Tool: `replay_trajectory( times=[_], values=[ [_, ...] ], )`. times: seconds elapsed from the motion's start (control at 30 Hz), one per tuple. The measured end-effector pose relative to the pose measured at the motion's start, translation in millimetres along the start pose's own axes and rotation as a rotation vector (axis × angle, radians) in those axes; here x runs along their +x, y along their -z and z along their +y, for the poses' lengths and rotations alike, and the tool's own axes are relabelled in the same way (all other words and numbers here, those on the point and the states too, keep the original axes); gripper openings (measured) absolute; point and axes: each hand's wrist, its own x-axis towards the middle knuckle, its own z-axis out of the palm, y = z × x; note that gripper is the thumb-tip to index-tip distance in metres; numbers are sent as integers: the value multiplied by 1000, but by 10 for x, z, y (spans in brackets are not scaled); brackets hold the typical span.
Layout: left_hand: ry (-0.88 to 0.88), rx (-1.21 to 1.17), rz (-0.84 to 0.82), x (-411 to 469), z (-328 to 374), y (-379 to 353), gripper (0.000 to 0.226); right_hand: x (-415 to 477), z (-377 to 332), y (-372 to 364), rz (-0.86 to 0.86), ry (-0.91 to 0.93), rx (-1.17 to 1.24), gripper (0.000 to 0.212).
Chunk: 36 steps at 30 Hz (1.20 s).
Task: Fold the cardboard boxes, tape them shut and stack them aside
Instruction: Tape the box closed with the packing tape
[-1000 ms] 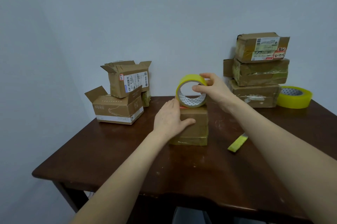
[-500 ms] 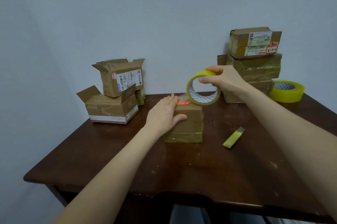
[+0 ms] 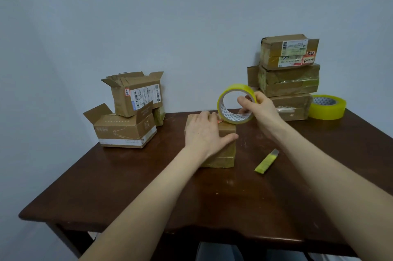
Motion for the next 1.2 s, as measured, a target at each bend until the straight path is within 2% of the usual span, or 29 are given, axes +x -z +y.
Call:
replay_trajectory(
  times=[0.1, 0.33, 0.43, 0.53, 0.7, 0.97, 1.2],
  values=[
    [6, 15, 4, 23, 61, -88, 97, -22, 76, -35, -46, -3, 146, 19],
    [2, -30, 12, 43, -54, -117, 81, 65, 10, 26, -184, -9, 244, 45],
    [-36, -38, 34, 37, -75, -123, 80, 81, -7, 78, -230, -17, 214, 46],
    [-50, -45, -5, 35, -127, -120, 83, 91, -53, 143, -194, 3, 166, 42],
    [-63, -49, -22, 17, -184, -139, 82, 37, -60, 273, -166, 26, 20, 23],
    [-34, -67, -85, 0, -185, -112, 77, 15, -84, 458, -219, -27, -89, 27],
    [5, -75, -130, 29, -236, -106, 78, -100, 17, 455, -160, -49, -64, 26]
  ],
)
